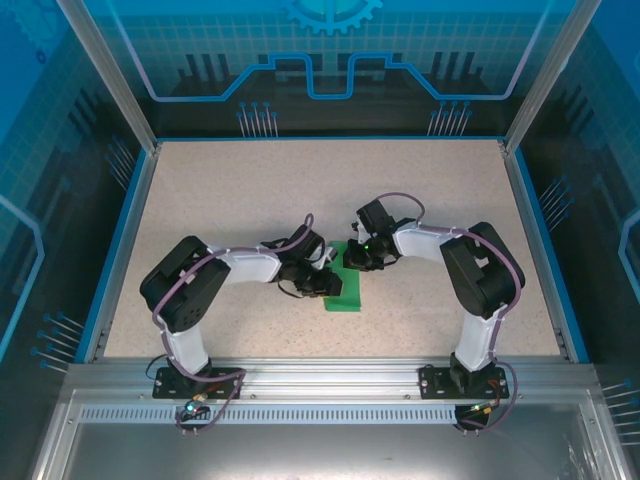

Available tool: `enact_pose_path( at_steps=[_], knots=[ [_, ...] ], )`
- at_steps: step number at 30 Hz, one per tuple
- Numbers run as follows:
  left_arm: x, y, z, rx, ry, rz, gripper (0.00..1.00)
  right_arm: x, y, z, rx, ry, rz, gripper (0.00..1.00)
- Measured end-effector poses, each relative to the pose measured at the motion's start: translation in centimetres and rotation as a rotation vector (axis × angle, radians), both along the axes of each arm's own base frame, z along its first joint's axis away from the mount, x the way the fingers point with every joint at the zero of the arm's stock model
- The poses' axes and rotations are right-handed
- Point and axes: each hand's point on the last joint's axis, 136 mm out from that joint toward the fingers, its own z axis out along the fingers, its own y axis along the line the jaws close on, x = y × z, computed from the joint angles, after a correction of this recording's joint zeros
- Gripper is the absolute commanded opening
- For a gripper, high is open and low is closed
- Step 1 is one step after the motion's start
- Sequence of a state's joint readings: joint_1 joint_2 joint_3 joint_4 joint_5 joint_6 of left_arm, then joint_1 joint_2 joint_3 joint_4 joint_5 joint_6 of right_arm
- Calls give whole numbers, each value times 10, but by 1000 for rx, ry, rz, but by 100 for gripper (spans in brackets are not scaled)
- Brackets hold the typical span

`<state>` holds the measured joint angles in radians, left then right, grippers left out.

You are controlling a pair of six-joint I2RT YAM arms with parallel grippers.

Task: Fold a paper plane with a square sheet of paper (fold left side to right side)
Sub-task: First fold the square sheet of paper in half at the center of the table.

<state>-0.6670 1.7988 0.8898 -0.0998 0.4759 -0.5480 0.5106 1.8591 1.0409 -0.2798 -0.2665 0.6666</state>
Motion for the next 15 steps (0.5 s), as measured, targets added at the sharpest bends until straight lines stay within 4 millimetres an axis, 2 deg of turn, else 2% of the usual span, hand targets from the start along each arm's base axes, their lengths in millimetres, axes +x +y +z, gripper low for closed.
enact_pose_path(
  at_steps=[15],
  knots=[
    [-35,8,-1,-2,2,-48,27,-2,0,0,-3,19,-4,11]
  ],
)
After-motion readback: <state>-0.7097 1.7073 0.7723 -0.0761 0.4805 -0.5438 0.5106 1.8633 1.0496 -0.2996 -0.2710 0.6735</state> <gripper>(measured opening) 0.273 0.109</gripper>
